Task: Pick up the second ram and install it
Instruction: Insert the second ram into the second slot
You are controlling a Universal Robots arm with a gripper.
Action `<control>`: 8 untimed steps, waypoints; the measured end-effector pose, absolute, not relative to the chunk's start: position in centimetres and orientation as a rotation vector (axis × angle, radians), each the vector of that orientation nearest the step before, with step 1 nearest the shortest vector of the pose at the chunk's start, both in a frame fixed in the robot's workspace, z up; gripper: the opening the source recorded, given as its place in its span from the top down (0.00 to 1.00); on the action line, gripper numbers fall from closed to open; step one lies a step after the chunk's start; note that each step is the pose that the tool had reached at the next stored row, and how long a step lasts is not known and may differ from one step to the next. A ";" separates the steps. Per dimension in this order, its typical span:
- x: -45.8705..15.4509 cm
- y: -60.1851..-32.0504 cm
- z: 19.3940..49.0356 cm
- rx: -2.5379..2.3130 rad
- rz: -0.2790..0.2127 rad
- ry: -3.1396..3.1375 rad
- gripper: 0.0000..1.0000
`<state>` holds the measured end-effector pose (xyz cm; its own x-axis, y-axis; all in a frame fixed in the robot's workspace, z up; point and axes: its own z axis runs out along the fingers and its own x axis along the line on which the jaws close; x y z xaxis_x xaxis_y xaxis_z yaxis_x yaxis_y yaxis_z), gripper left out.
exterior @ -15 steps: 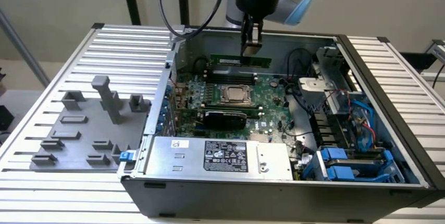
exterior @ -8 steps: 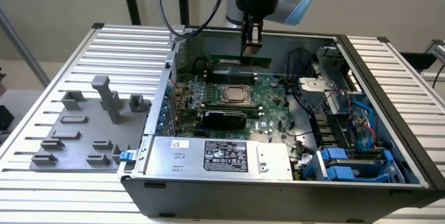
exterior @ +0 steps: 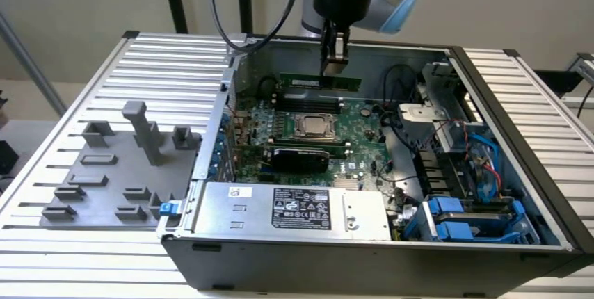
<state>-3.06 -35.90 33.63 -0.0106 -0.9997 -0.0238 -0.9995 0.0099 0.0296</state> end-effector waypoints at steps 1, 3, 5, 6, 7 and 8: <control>-3.3 -35.9 33.5 2.208 -0.059 -2.229 0.86; -3.7 -35.9 33.1 2.210 -0.059 -2.226 0.86; -4.0 -35.9 32.7 2.217 -0.059 -2.219 0.86; -4.1 -35.9 32.6 2.226 -0.059 -2.210 0.86; -4.1 -35.9 32.4 2.235 -0.059 -2.200 0.86; -4.2 -35.9 32.2 2.243 -0.059 -2.193 0.86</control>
<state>-4.18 -35.90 32.19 0.0222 -0.9995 -0.0240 -0.9993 -0.0229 0.0297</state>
